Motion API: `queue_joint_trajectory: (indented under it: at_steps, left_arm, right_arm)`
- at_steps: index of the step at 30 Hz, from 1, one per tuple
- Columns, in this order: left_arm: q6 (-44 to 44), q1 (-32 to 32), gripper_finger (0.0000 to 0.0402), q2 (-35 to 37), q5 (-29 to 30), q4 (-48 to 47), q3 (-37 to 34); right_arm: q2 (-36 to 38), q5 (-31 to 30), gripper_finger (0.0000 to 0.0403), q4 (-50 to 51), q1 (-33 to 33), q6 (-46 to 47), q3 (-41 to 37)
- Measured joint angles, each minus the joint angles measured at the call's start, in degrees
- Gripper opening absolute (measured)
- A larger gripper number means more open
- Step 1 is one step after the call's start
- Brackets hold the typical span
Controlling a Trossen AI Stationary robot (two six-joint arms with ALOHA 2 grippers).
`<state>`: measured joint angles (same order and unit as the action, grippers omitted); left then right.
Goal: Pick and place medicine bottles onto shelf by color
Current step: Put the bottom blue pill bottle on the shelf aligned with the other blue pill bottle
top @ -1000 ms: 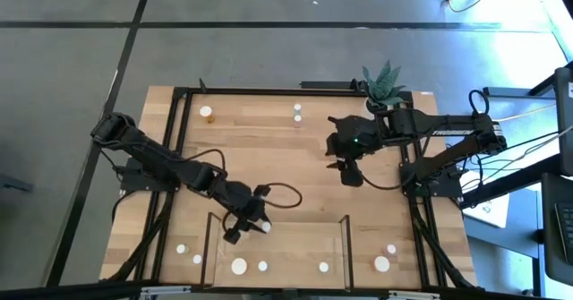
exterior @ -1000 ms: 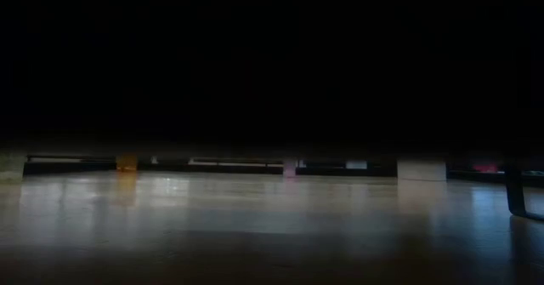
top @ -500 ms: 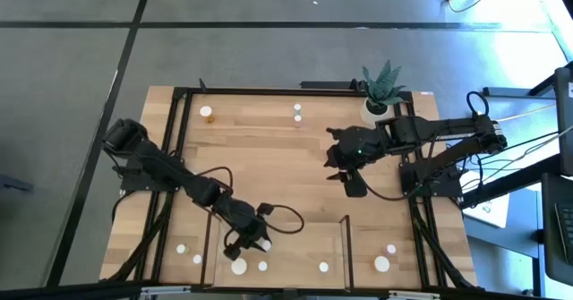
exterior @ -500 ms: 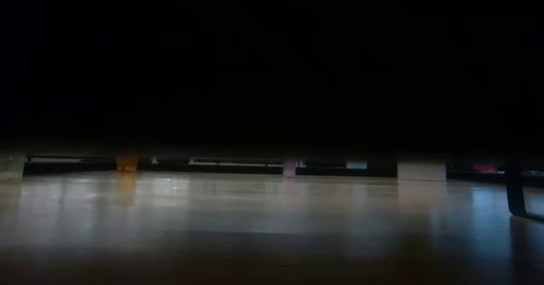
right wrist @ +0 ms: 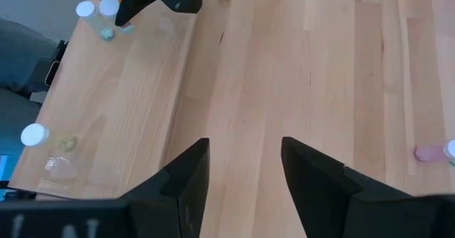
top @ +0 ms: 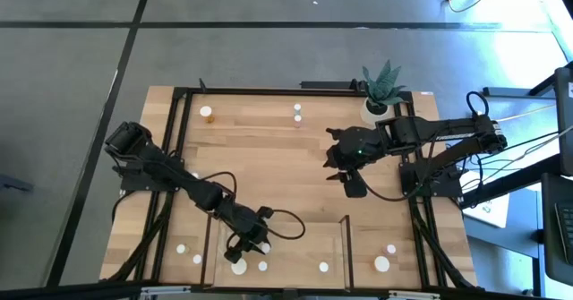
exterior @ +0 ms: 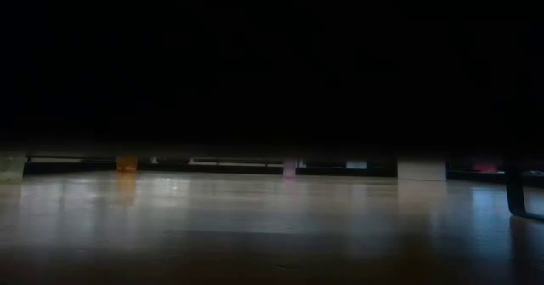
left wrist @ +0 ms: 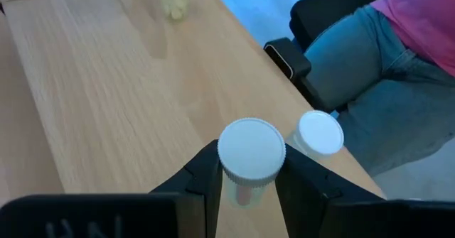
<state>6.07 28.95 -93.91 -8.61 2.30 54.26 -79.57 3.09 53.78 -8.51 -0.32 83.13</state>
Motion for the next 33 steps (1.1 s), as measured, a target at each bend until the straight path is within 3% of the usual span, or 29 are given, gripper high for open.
queue_joint_trajectory:
  at_steps: [21, 27, 33]
  left_arm:
    - [-0.18, 0.00, 0.0102, 0.00, 2.11, -0.39, -0.20]
    - [-0.13, 0.11, 0.0102, 0.00, 7.36, -3.90, -0.24]
    - [-0.69, 0.24, 0.0102, -0.20, 7.24, -3.20, -0.24]
  right_arm:
    - [0.00, 0.00, 0.0177, 0.00, 0.00, 0.02, 0.00]
    - [0.00, 0.00, 0.0177, 0.00, 0.00, 0.02, 0.00]
    - [0.00, -0.01, 0.0177, 0.00, 0.00, 0.00, 0.00]
